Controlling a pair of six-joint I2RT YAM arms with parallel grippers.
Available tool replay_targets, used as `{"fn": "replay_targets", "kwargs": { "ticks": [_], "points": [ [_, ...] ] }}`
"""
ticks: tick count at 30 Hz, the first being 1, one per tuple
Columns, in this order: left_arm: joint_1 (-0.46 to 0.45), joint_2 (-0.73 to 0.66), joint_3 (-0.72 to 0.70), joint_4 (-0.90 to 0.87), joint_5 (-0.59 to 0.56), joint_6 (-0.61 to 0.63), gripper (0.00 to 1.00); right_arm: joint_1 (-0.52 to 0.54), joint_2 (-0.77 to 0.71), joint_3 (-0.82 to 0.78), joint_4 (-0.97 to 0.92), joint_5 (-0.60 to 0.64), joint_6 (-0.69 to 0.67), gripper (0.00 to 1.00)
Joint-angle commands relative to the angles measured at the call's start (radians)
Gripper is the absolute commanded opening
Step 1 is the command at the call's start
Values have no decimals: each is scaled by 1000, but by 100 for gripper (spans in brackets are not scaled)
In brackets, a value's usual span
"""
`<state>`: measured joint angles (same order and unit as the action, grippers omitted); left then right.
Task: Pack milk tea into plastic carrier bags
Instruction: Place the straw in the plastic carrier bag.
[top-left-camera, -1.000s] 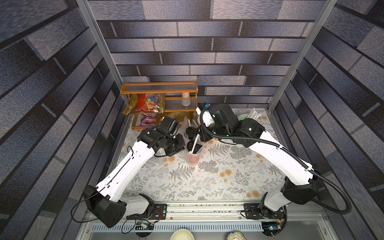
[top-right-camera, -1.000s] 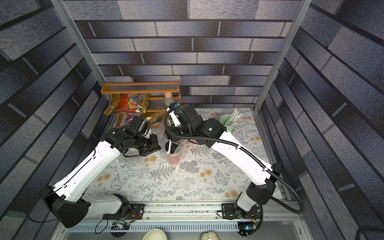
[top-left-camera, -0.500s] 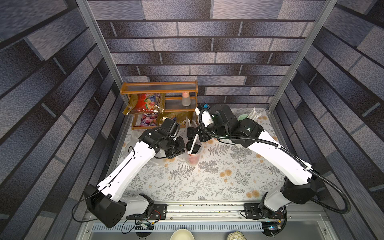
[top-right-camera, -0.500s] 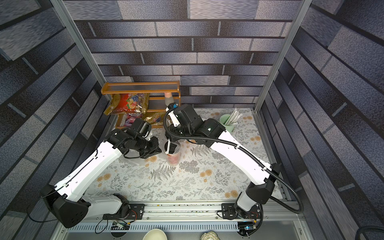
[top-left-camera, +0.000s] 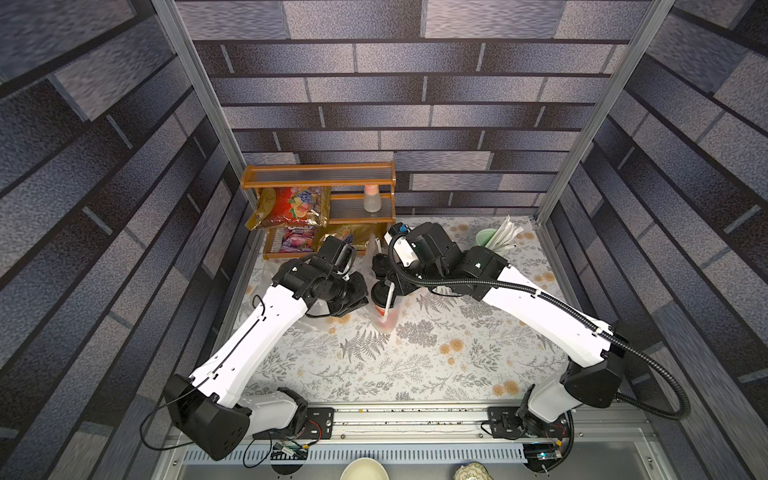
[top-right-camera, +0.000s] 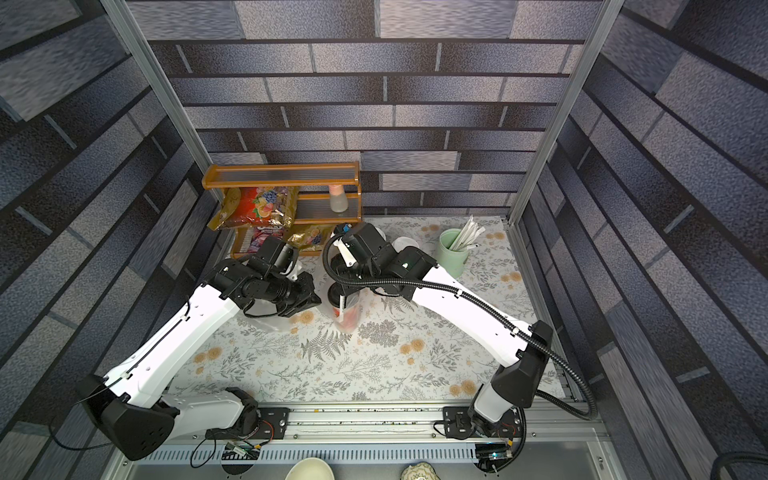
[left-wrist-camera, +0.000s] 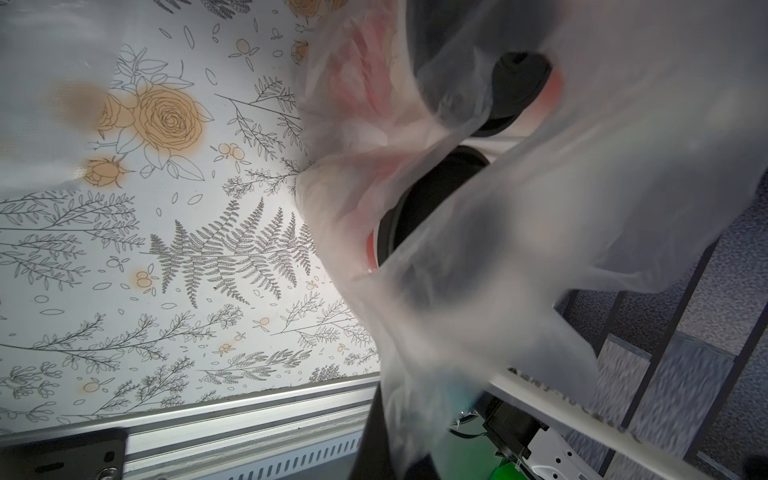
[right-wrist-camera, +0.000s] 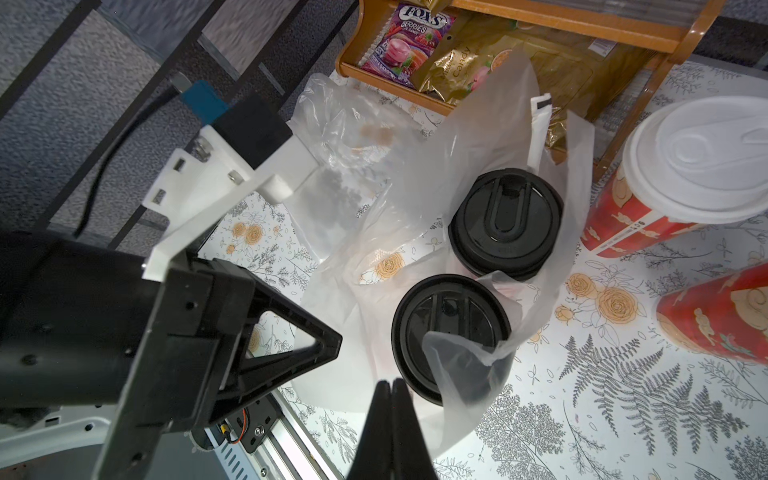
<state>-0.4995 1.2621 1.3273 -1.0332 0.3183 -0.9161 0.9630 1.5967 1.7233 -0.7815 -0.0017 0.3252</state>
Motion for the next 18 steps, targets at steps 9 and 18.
{"fn": "replay_targets", "kwargs": {
  "ticks": [9, 18],
  "points": [
    [10, -29, -16, 24, 19, 9, 0, 23, 4, -100, 132, -11, -41, 0],
    [13, -31, -16, 31, 25, 3, 0, 60, 19, -188, 206, 7, -87, 0]
  ]
}}
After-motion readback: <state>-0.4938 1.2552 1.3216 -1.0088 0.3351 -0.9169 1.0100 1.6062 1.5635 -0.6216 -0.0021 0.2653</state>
